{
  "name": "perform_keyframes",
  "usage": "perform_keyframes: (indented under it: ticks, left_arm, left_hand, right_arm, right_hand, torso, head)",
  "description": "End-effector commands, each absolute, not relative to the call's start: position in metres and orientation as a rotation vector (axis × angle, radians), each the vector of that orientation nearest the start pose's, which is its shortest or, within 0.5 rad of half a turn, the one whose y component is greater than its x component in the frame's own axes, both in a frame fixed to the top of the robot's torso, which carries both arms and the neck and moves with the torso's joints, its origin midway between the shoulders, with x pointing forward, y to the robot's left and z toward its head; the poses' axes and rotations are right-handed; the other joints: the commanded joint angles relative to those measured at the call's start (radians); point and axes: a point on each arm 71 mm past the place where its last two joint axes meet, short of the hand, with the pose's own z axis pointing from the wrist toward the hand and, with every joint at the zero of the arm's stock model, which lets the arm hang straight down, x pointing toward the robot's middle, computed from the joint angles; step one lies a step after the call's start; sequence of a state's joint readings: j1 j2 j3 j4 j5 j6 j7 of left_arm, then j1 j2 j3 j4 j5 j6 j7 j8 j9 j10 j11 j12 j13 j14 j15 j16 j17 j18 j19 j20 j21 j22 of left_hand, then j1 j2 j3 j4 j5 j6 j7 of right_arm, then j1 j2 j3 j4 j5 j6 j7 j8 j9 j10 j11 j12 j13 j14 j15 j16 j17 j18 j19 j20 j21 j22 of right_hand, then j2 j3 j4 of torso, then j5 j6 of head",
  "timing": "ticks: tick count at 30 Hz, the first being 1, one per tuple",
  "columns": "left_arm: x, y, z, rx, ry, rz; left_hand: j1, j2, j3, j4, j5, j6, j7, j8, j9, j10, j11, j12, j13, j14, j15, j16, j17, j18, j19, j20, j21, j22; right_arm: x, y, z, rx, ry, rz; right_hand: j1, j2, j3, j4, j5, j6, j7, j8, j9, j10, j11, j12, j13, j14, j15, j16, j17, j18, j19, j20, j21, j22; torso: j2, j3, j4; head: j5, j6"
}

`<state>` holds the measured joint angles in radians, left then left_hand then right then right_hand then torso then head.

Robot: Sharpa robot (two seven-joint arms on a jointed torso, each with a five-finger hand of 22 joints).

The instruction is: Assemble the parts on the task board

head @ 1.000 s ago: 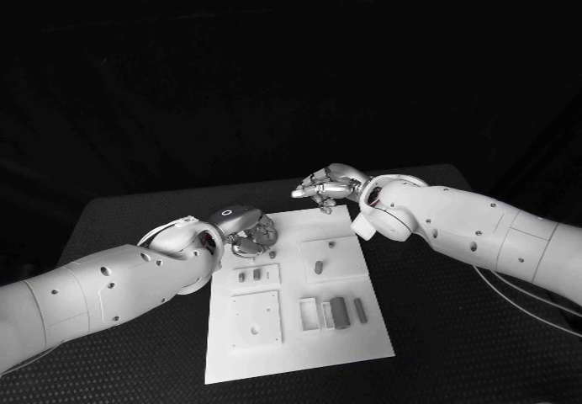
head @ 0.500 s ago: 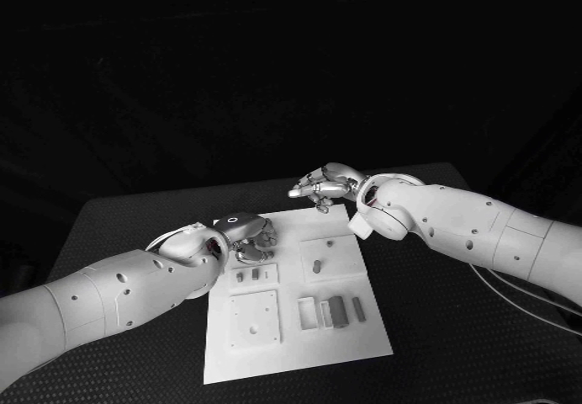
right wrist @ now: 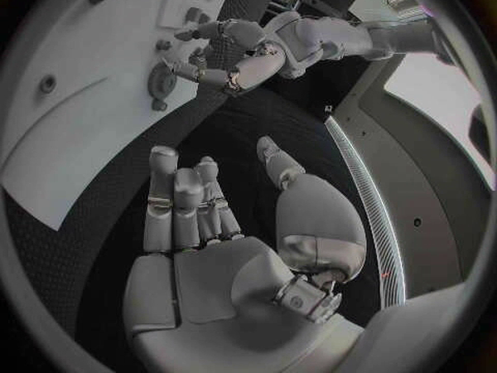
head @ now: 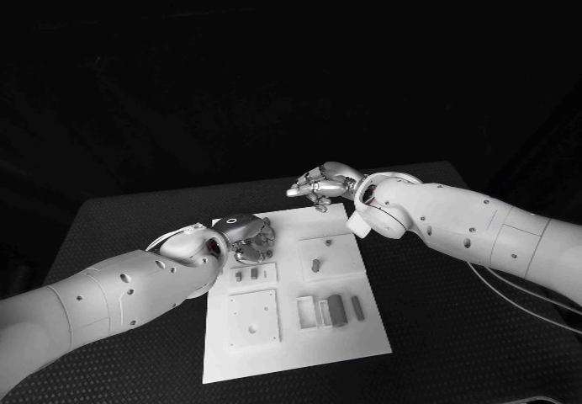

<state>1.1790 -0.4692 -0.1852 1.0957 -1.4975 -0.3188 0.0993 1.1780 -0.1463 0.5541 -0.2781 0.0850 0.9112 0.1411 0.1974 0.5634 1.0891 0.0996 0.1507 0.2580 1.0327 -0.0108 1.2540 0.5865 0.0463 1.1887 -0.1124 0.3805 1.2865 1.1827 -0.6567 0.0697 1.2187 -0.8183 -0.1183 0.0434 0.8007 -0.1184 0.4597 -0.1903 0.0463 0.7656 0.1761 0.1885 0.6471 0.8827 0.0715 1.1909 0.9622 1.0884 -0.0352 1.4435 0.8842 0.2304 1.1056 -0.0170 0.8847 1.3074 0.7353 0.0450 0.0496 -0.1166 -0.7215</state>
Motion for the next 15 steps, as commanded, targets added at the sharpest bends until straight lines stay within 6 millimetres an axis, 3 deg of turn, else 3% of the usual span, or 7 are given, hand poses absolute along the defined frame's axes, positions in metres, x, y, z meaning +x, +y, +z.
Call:
perform_keyframes:
  ticks: [1,15]
  left_arm:
    - [0.5183,0.1146,-0.2643,0.444,1.735,-0.699]
    - [0.5159,0.1095,-0.2722,0.459,1.753,-0.698]
  left_hand:
    - [0.001,0.012,0.001,0.004,0.004,0.005,0.003,0.005,-0.002,0.003,0.002,-0.007,-0.001,0.005,0.000,0.009,0.002,0.054,0.007,0.001,0.009,0.004]
    - [-0.001,0.029,0.004,0.004,0.008,0.029,0.003,0.020,-0.013,0.046,-0.007,-0.008,0.009,0.021,-0.008,0.053,0.009,0.064,0.030,-0.006,0.037,0.038]
  right_arm:
    - [0.5437,-0.1889,-0.1855,0.415,1.809,1.073]
    - [0.5435,-0.1880,-0.1854,0.413,1.810,1.075]
  right_hand:
    - [0.001,0.006,-0.001,-0.005,0.002,-0.002,0.009,-0.004,0.002,-0.006,0.001,0.005,-0.001,-0.008,-0.002,0.005,-0.001,0.031,-0.001,-0.009,-0.006,0.016]
    - [0.000,0.006,-0.002,-0.005,0.002,-0.002,0.009,-0.004,0.002,-0.006,0.001,0.005,-0.002,-0.007,-0.002,0.005,-0.001,0.031,-0.001,-0.009,-0.006,0.016]
  torso:
    - [0.000,0.0000,0.0006]
    - [0.000,0.0006,0.0003]
  head:
    - [-0.001,0.000]
    - [-0.004,-0.003]
